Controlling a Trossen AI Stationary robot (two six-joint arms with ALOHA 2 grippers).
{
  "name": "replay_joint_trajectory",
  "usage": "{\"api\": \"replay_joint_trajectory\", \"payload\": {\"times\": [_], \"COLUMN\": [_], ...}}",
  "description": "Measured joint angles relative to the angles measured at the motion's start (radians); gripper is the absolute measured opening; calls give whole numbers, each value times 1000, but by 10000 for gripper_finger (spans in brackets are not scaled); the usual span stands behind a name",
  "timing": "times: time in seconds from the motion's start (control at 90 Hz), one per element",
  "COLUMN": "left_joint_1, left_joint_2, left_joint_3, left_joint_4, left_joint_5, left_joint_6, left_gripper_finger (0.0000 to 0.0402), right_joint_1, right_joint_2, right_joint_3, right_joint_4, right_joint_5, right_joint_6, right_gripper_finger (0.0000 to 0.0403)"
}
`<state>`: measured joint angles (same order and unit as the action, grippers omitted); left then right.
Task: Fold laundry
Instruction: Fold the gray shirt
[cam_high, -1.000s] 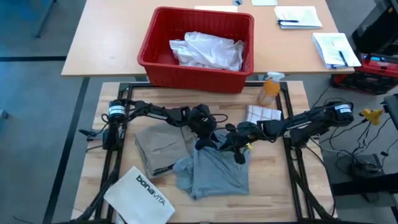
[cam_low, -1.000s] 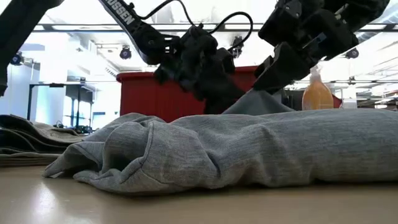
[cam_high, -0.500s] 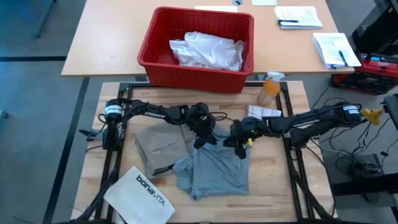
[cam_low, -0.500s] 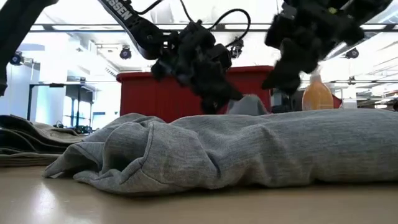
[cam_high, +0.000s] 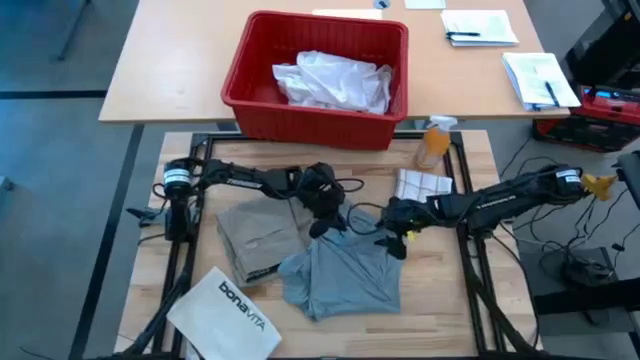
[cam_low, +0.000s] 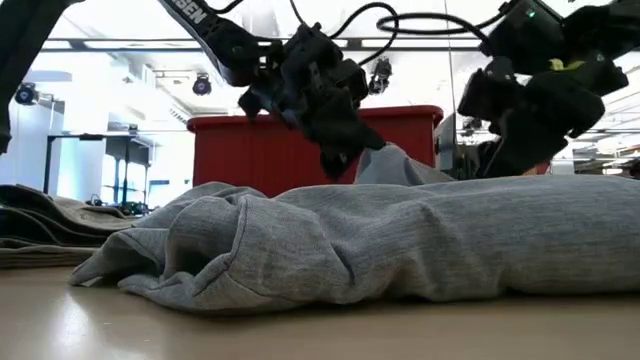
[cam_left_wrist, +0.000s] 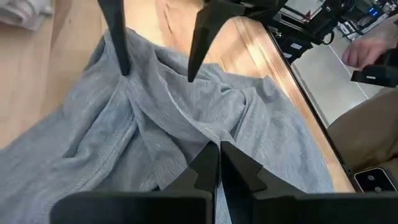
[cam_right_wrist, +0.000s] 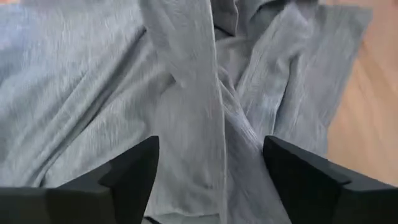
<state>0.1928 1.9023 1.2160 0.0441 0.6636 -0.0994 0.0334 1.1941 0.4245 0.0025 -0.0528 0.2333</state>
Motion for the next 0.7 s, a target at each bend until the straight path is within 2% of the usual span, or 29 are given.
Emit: {"api": "replay_joint_trajectory", "payload": {"times": [0.278, 0.544, 0.7], "left_joint_1": [10, 21, 28], "left_joint_2": [-5, -28, -61], "left_joint_3": [0, 0, 0], "left_joint_4": [-9, -11, -43], "left_joint_5": [-2, -2, -6], "left_joint_6": [5, 12, 41], "left_gripper_finger": [0, 0, 0], "right_joint_1": [37, 29, -11], "right_joint_2": [1, 0, -57], "right_joint_3": [10, -3, 39], "right_joint_4": [2, -56, -58], "right_joint_5": [21, 36, 29], "right_joint_6": [-74, -53, -49], "right_gripper_finger": [142, 19, 5]}}
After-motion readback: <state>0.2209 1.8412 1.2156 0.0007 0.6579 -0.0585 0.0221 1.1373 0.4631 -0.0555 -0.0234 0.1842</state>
